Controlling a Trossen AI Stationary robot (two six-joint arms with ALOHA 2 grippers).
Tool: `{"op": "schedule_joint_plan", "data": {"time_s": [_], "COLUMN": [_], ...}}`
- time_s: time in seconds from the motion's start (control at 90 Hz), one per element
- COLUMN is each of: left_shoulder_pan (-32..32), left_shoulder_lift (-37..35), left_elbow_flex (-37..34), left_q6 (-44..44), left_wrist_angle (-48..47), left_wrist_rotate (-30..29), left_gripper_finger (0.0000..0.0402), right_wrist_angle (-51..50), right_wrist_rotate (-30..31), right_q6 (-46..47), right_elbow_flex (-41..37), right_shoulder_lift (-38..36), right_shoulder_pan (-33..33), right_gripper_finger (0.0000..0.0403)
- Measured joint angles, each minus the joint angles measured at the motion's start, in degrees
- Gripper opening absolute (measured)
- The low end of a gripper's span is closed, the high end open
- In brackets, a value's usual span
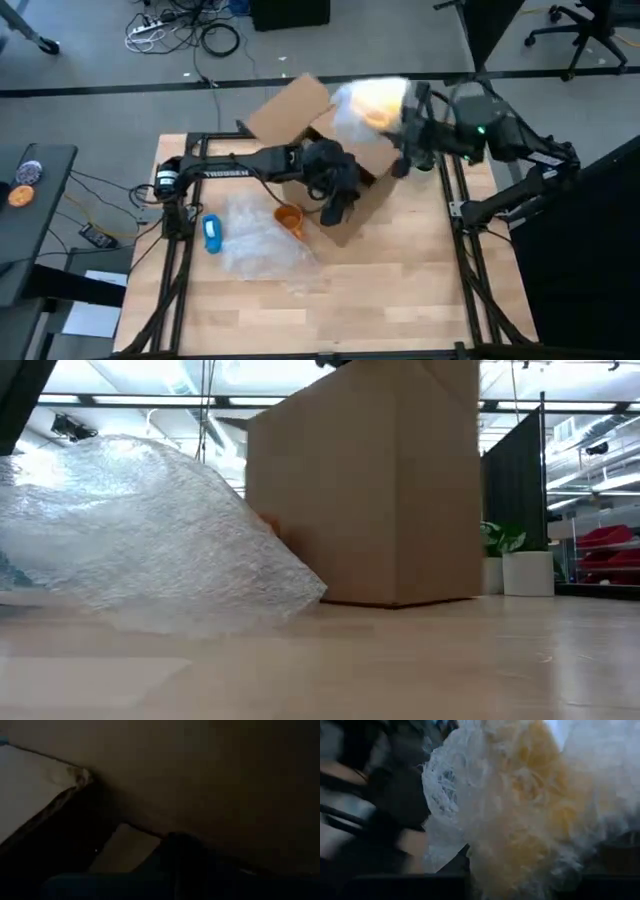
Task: Wrap mug
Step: Put the wrapped yellow mug into the cardboard box
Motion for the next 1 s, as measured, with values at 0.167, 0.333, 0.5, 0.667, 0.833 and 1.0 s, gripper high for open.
{"op": "schedule_joint_plan", "data": {"time_s": [0.167, 0.333, 0.5, 0.667, 0.833, 1.0], "left_shoulder_pan": [-3.5, -5.7, -7.1, -7.2, -7.3, -8.6], "left_shoulder_lift": [-1.6, -4.4, -7.3, -8.3, -8.3, -8.5], "left_elbow_flex": [0.0, 0.0, 0.0, 0.0, 0.0, 0.0], "left_q6": [3.6, 5.6, 5.6, 5.4, 5.2, 4.8], "left_wrist_angle": [-6.2, -14.5, -19.4, -20.5, -22.2, -20.6], "left_wrist_rotate": [3.6, 2.5, -2.5, -7.5, -8.8, -9.1], "left_gripper_finger": [0.0, 0.0, 0.0, 0.0, 0.0, 0.0], "right_wrist_angle": [-14.2, -29.7, -41.8, -44.4, -42.9, -34.6], "right_wrist_rotate": [-3.5, -12.3, -28.3, -34.8, -35.1, -35.3], "right_q6": [0.5, 0.9, 0.5, 0.9, 2.5, 7.4], "right_elbow_flex": [8.8, 14.2, 14.5, 11.5, 2.4, -9.1], "right_shoulder_lift": [7.1, 12.4, 16.1, 18.0, 18.3, 18.3], "right_shoulder_pan": [-5.9, -10.3, -12.5, -11.2, -11.3, -13.4], "right_gripper_finger": [0.0038, 0.0038, 0.0038, 0.0038, 0.0038, 0.0038]}}
